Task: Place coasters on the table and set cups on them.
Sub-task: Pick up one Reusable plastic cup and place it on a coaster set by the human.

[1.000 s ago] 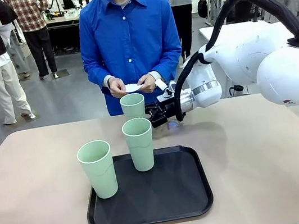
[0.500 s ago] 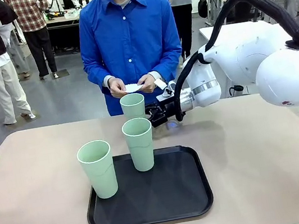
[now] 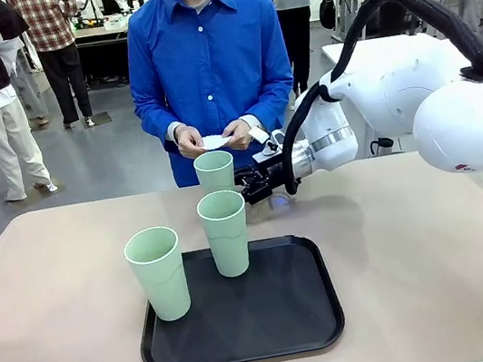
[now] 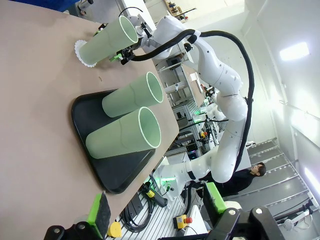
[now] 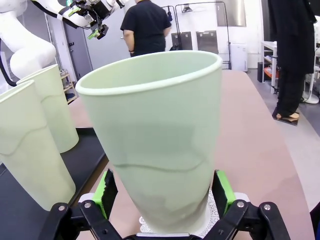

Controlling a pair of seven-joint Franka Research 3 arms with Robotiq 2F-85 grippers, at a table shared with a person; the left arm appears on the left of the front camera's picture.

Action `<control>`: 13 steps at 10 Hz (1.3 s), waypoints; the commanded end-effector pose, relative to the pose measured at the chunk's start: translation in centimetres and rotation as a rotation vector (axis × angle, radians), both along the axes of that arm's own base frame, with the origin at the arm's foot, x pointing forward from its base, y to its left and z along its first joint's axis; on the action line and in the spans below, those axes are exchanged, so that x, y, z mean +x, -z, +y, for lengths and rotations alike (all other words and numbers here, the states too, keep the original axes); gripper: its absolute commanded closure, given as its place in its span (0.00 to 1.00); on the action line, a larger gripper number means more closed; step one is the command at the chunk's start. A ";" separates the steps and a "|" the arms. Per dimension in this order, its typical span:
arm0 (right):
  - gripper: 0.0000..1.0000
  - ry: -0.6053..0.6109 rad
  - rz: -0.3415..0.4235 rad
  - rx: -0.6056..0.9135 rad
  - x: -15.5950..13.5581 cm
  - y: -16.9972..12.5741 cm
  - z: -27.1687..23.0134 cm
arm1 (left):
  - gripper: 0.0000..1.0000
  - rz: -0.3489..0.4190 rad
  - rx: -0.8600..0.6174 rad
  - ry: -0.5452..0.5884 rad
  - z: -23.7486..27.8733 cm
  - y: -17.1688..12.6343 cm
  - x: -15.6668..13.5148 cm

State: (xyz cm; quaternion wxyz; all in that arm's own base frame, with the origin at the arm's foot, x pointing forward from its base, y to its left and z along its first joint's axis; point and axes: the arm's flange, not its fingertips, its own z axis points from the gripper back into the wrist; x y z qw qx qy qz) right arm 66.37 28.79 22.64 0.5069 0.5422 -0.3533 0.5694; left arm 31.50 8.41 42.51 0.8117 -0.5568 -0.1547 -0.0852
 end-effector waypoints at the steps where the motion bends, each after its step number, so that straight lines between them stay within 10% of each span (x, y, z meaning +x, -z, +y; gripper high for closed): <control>1: 0.00 -0.002 -0.007 -0.004 0.7 -0.6 -0.5 | 0.00 -0.010 -0.012 -0.001 0.1 -0.1 0.0; 13: 0.00 0.154 -0.040 -0.049 -4.0 -5.2 -8.7 | 0.00 -0.010 -0.012 -0.001 0.1 -0.1 0.0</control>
